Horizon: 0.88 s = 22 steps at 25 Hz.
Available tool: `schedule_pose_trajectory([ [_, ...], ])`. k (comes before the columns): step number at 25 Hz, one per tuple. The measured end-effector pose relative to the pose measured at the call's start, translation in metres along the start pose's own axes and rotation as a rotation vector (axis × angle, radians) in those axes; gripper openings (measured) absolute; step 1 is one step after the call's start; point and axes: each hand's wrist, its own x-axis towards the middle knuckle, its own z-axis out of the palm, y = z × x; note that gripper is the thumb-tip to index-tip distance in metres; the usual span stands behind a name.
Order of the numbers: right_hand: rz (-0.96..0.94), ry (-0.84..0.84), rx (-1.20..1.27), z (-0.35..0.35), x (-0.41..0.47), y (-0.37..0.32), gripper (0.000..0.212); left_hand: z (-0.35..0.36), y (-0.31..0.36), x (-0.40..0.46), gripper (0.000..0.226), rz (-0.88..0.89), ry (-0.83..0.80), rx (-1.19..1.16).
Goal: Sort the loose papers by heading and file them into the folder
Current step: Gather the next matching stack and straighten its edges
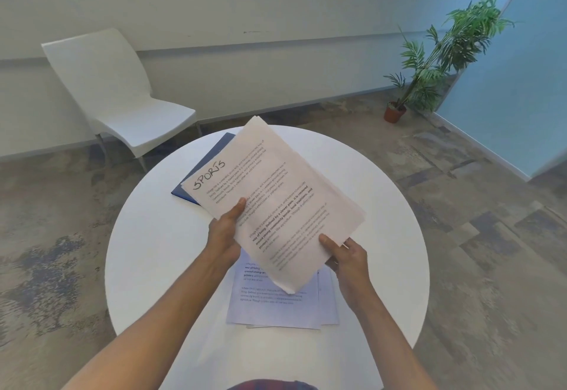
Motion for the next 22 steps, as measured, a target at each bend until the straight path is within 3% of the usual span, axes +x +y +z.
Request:
schedule_pose_trajectory([
  [4, 0.023, 0.071, 0.061, 0.009, 0.006, 0.004, 0.027, 0.006, -0.004, -0.011, 0.039, -0.030, -0.042, 0.039],
  [8, -0.096, 0.156, -0.149, -0.008, 0.010, -0.004, 0.017, -0.001, 0.029, -0.006, 0.027, 0.150, 0.105, 0.184],
  [11, -0.137, 0.146, -0.200, -0.019, 0.011, -0.008, 0.018, -0.010, 0.054, 0.003, 0.035, 0.231, 0.117, 0.499],
  [15, -0.137, 0.106, -0.218, -0.018, 0.011, -0.006, 0.015, -0.019, 0.055, 0.008, 0.028, 0.212, -0.059, 0.915],
  [22, -0.078, 0.113, -0.241, -0.005, 0.003, 0.019, 0.022, -0.039, 0.015, 0.008, 0.040, 0.128, 0.005, 0.750],
])
